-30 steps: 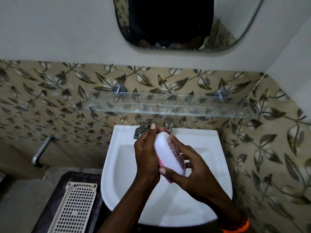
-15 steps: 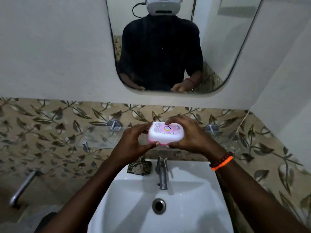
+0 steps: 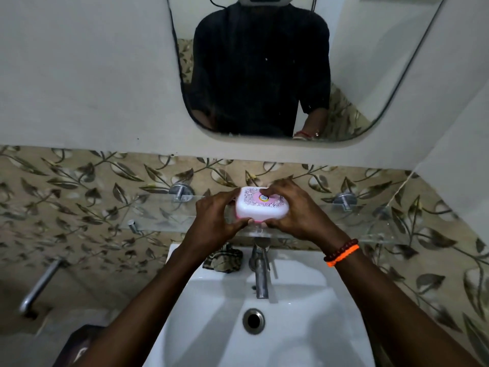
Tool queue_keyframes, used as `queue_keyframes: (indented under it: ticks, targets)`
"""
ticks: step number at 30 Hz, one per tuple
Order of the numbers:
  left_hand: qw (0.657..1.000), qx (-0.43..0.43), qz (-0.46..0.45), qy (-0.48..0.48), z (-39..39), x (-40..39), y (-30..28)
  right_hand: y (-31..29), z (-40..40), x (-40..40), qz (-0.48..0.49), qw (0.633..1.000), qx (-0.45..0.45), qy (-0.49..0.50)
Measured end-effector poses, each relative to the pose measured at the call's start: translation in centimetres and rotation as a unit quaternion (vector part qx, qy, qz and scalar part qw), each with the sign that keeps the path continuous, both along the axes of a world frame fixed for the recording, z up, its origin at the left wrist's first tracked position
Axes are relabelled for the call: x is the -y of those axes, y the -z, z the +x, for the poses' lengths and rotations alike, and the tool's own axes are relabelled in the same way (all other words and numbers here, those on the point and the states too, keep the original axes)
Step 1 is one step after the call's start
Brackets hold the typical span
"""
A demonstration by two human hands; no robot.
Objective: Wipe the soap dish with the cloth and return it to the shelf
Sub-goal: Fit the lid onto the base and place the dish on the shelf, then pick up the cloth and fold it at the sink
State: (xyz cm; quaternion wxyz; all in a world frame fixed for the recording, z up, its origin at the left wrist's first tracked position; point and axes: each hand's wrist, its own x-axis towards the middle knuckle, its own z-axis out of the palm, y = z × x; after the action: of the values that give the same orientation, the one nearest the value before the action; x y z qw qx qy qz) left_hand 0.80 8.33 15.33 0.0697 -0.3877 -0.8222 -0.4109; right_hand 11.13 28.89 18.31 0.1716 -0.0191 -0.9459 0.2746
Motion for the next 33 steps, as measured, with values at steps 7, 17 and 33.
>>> queue_keyframes:
  ticks: [7,17,33]
  targets:
    - [0.989,-0.115,-0.019,-0.095,2.5,1.3,1.2,1.0,1.7,1.9,0.046,0.997,0.027,0.062]
    - [0.983,0.093,-0.036,-0.155,6.9,9.2,13.3,9.0,8.6,12.6,-0.091,0.988,-0.103,0.075]
    - [0.939,0.265,-0.192,-0.110,-3.6,3.0,18.5,21.3,-4.8,14.6,0.046,0.953,0.195,0.229]
